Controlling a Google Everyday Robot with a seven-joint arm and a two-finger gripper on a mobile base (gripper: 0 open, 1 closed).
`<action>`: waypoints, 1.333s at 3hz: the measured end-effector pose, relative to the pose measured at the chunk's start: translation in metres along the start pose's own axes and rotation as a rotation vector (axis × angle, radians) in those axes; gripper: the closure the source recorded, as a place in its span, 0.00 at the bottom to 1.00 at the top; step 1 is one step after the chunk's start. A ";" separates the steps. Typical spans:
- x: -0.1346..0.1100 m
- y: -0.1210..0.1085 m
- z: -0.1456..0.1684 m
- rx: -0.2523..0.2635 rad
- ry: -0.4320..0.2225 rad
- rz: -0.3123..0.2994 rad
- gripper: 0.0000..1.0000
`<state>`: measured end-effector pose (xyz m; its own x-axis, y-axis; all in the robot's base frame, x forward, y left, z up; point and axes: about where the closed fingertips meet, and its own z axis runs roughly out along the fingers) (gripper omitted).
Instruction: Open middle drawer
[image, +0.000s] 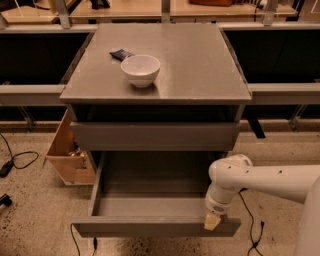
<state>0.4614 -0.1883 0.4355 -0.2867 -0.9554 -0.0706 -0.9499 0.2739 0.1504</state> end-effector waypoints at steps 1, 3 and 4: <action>0.017 0.028 0.008 -0.071 0.005 0.017 1.00; 0.029 0.052 0.012 -0.136 0.007 0.026 1.00; 0.027 0.053 0.011 -0.136 0.007 0.026 0.81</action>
Offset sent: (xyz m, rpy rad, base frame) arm -0.2677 -0.0646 -0.0266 0.1173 0.5799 -0.0710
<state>0.4021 -0.1984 0.4308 -0.3100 -0.9490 -0.0577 -0.9162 0.2820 0.2847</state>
